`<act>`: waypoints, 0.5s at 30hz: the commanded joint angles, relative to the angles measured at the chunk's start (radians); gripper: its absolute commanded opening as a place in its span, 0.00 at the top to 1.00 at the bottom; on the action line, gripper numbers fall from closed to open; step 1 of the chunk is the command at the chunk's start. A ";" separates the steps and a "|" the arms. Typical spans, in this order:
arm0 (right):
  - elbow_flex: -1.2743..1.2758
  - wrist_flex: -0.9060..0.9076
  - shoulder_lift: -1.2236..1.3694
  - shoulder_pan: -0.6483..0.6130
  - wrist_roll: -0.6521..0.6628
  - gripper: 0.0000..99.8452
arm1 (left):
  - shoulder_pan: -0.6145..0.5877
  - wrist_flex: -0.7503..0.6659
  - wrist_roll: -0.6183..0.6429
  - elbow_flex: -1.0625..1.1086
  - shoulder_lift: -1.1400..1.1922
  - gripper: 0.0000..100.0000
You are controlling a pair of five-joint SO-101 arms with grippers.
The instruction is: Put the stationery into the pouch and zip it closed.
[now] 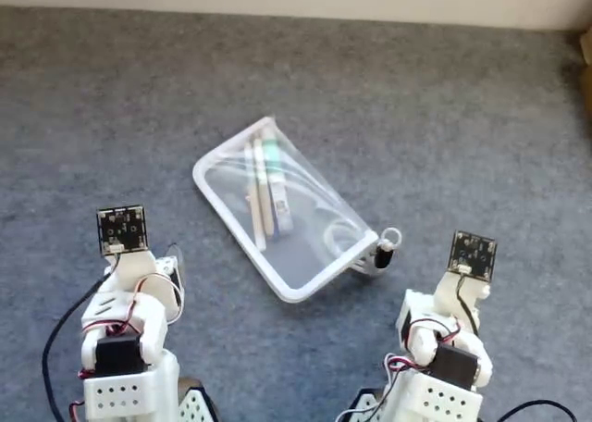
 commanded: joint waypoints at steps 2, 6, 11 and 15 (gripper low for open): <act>0.151 -0.013 -0.008 0.013 0.012 1.00 | -0.010 0.157 0.005 0.022 -0.008 0.87; 0.151 -0.013 -0.008 0.012 0.012 1.00 | -0.010 0.206 0.005 0.022 -0.008 0.87; 0.151 -0.013 -0.008 0.012 0.012 1.00 | -0.010 0.209 0.008 0.022 -0.008 0.87; 0.151 -0.013 -0.008 0.012 0.012 1.00 | -0.010 0.210 0.009 0.022 -0.008 0.87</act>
